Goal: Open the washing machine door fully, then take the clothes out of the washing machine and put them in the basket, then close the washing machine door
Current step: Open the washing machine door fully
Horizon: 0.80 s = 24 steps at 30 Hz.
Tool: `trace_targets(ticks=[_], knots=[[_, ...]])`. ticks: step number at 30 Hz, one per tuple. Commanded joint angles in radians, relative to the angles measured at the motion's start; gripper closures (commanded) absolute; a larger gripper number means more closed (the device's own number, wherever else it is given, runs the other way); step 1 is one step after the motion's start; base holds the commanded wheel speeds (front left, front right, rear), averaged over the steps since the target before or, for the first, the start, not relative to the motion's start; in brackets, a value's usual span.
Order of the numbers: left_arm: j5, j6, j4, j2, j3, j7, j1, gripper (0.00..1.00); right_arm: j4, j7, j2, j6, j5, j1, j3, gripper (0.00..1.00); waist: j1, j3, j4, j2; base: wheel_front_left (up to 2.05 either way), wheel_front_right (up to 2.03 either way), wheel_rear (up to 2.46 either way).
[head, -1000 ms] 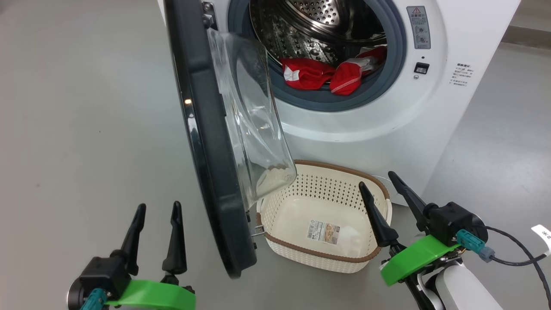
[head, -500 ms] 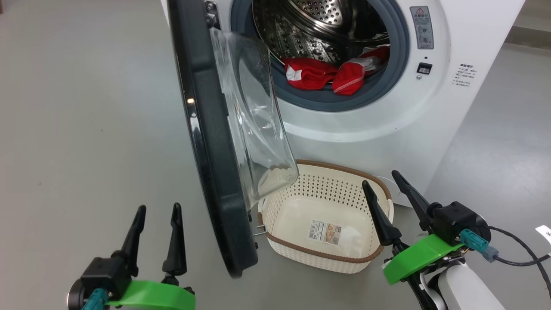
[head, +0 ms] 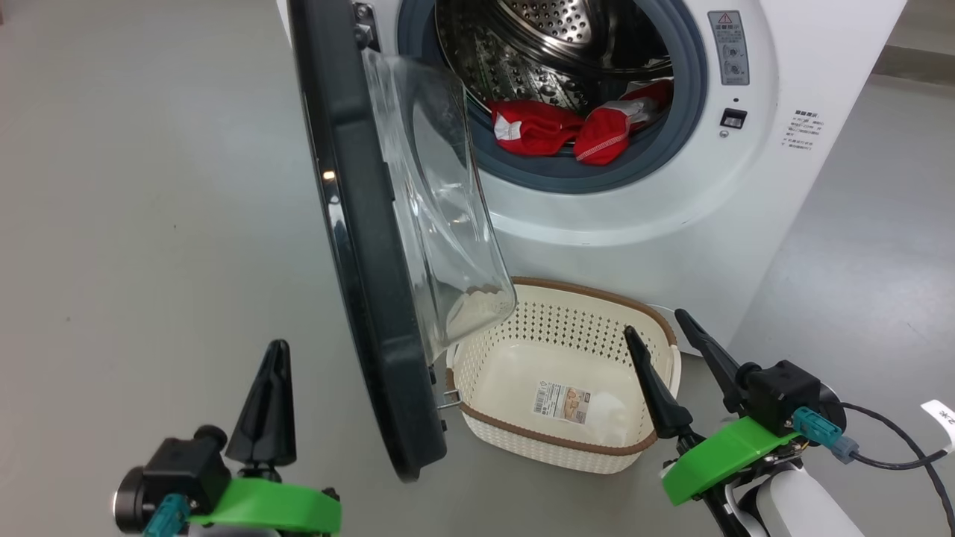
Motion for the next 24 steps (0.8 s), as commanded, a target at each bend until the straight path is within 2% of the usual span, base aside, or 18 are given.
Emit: trace_targets(ticks=[1,14,24], knots=[[0.01,-0.005,-0.038,0.011,0.032,-0.008,-0.052,1.0,-0.021,-0.009,0.007,0.004,-0.002,-0.013,0.018,0.0,0.0,-0.001,0.0,0.0,0.0,0.0,0.0],[0.104,0.026,-0.226,0.042,-0.014,0.016,-0.173,1.0,-0.016,-0.009,0.007,0.004,0.001,-0.013,0.033,0.0,0.0,-0.011,-0.009,0.0,0.0,0.0,0.0],[0.127,0.02,-0.366,0.034,-0.094,0.064,-0.211,1.0,-0.016,-0.009,0.007,0.004,0.002,-0.014,0.04,0.0,0.0,-0.007,-0.031,0.0,0.0,0.0,0.0]])
